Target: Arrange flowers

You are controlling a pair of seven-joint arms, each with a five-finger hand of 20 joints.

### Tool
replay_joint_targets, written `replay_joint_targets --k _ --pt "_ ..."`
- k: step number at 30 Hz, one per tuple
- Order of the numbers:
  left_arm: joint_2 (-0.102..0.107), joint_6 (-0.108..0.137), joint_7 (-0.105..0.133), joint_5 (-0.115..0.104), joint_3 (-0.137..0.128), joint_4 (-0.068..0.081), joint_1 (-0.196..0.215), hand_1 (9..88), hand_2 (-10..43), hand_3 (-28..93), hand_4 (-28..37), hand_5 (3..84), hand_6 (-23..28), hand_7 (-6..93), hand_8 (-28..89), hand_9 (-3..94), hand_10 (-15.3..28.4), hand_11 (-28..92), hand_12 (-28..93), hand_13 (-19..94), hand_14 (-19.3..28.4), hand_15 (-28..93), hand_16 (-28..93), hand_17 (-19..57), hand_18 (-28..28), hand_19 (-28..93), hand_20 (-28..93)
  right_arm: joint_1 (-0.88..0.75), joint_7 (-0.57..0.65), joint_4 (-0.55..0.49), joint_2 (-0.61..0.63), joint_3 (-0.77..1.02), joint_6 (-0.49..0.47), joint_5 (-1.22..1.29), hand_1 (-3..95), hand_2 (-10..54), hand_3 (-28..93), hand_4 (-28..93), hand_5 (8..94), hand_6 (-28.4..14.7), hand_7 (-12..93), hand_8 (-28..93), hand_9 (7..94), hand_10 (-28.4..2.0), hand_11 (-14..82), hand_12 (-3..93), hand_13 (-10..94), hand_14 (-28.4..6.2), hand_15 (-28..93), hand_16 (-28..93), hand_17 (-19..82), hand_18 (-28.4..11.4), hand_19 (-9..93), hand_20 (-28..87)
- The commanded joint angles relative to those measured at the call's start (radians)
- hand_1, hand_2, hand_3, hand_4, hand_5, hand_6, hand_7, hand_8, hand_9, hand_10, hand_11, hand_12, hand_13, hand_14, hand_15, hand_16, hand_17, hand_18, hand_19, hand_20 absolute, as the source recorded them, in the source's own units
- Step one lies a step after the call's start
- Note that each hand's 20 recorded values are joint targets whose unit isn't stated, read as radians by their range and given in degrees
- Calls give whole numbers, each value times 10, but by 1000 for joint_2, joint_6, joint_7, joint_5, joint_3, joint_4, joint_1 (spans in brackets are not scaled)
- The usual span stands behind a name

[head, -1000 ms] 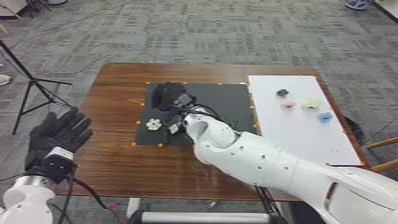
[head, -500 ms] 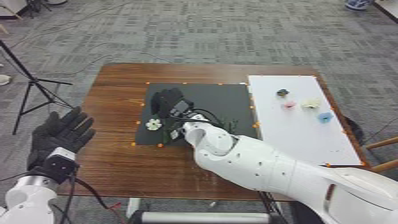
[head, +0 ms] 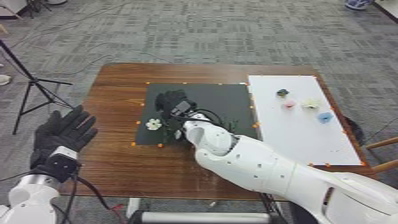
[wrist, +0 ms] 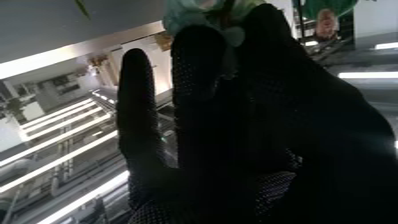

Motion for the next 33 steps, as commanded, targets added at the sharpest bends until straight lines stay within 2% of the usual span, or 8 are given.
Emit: replay_joint_targets --k 1,3,6,8,10,17,24,33 --pt "-10 -20 -9 -1 -24 -6 22 275 148 697 -265 398 83 98 -71 329 136 155 136 223 138 240 -7 -30 113 181 123 -9 26 -1 -11 0 15 -28 616 -95 673 -283 618 23 269 -167 773 -60 89 352 637 -28 507 454 239 -183 622 284" --pt "-11 -21 -8 0 -27 -8 28 275 148 698 -264 399 83 98 -72 329 136 155 136 223 138 239 -7 -29 113 180 122 -7 28 -5 -10 -4 24 -21 615 -95 673 -283 603 21 270 -169 755 -63 91 340 631 -28 512 450 234 -185 621 278" --pt "-11 -20 -9 -1 -27 -7 26 275 147 698 -265 399 83 98 -72 329 136 154 136 223 137 239 -7 -29 113 180 123 -2 40 -14 -7 -7 21 -31 606 -95 675 -283 577 14 267 -173 683 -79 187 240 618 -33 528 432 227 -189 628 262" --pt "-12 -21 -2 -7 -27 -8 29 275 145 700 -264 398 83 98 -71 329 136 154 136 223 137 239 -7 -30 113 181 123 1 66 -24 -5 -10 4 -39 602 -95 672 -283 569 12 266 -174 660 -91 217 203 609 -35 530 427 219 -191 623 254" --pt "-11 -23 -4 -1 -28 -8 27 280 134 703 -261 396 83 97 -71 328 136 153 136 223 137 238 -6 -29 113 180 123 5 74 -20 -6 -13 7 -39 597 -95 668 -283 570 10 264 -176 648 -99 230 180 603 -38 528 420 213 -194 616 247" --pt "-14 -23 -1 -4 -39 -11 37 288 123 700 -252 394 82 99 -71 327 135 154 137 223 135 238 -6 -28 113 178 122 13 84 -26 3 -18 14 -27 580 -95 679 -283 568 2 254 -171 632 -106 227 161 597 -40 525 396 207 -195 604 231" --pt "-13 -22 1 -3 -43 -12 38 290 120 698 -250 396 82 102 -73 327 135 155 137 223 135 238 -6 -28 112 177 123 23 87 -31 5 -31 22 -26 516 -95 732 -283 556 -4 244 -165 614 -111 216 149 594 -62 523 347 202 -195 588 210" --pt "-15 -25 0 -1 -49 -12 39 290 122 694 -253 397 78 103 -73 327 133 154 137 223 134 235 -5 -28 112 175 124 40 68 -60 25 -34 -48 -27 475 -95 764 -283 547 -12 225 -155 593 -116 208 145 581 -91 558 254 198 -199 589 197"
